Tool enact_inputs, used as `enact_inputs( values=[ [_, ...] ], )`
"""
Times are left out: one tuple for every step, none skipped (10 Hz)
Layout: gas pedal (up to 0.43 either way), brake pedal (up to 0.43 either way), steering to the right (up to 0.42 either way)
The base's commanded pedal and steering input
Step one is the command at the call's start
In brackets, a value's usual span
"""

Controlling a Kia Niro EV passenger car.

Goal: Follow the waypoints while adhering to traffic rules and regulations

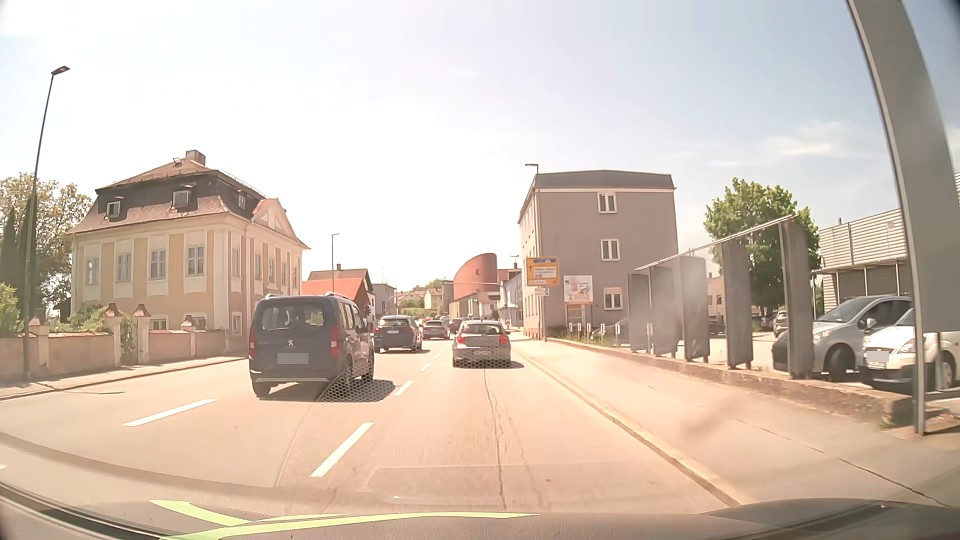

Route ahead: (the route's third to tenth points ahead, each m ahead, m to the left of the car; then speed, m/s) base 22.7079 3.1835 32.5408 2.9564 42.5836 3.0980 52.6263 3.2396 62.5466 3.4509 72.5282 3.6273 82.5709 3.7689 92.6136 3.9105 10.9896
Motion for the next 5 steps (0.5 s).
enact_inputs(
  values=[
    [0.098,0.0,-0.002],
    [0.098,0.0,-0.002],
    [0.098,0.0,-0.002],
    [0.098,0.0,-0.003],
    [0.098,0.0,-0.004]
  ],
)
